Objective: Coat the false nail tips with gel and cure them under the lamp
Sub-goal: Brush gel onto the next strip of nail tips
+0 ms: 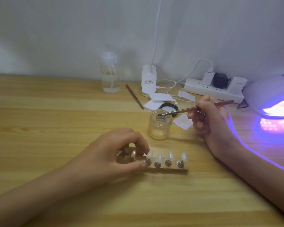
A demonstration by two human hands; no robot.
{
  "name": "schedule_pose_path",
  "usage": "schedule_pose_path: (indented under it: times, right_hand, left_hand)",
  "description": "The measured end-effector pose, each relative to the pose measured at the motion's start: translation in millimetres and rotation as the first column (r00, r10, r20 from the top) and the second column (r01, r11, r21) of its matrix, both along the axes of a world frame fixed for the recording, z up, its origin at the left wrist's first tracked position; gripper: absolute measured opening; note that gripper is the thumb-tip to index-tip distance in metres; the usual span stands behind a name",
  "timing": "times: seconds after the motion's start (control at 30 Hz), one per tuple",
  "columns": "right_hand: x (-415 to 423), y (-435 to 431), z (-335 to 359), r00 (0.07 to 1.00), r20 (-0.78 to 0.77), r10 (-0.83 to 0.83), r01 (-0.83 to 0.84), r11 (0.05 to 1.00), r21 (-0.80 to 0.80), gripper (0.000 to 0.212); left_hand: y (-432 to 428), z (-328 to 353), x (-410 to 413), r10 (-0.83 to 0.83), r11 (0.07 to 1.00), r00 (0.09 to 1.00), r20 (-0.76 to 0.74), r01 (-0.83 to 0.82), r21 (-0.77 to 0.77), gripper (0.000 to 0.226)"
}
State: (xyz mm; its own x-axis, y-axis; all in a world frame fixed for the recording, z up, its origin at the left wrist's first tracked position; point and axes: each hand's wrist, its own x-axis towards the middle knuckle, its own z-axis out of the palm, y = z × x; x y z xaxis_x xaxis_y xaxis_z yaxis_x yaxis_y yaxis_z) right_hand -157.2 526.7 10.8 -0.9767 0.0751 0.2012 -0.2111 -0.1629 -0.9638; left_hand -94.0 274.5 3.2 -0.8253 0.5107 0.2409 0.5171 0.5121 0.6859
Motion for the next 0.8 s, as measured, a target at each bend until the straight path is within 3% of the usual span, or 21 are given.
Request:
schedule_pose_path:
  times: [0.17, 0.27, 0.4, 0.6, 0.8]
  right_hand:
    - [1, -1, -1, 0.999, -0.032, 0.011, -0.010, 1.000, 0.028, 0.037]
    - [4, -1, 4, 0.990, -0.136, 0.034, -0.027, 0.999, 0.047, 0.031]
    - [8, 0, 24, 0.942, -0.306, 0.136, -0.053, 0.962, 0.267, 0.018]
    - [5, -4, 40, 0.932, -0.267, 0.244, -0.070, 0.845, 0.531, 0.016]
    - [-1, -7, 32, 0.939, -0.204, 0.275, -0.099, 0.788, 0.608, 0.019]
  left_hand:
    - [7, 0, 0, 0.009, 0.994, 0.997, 0.082, -0.017, 0.110, 0.013]
    - [7, 1, -2, -0.026, 0.996, 0.997, 0.074, 0.019, 0.087, 0.016]
    - [6, 1, -2, -0.048, 0.999, 0.998, -0.042, 0.048, 0.010, 0.016]
    - [8, 2, 6, -0.024, 0.998, 0.971, -0.236, 0.009, -0.060, 0.009]
    - [8, 2, 11, -0.011, 0.993, 0.945, -0.328, -0.028, -0.114, 0.006]
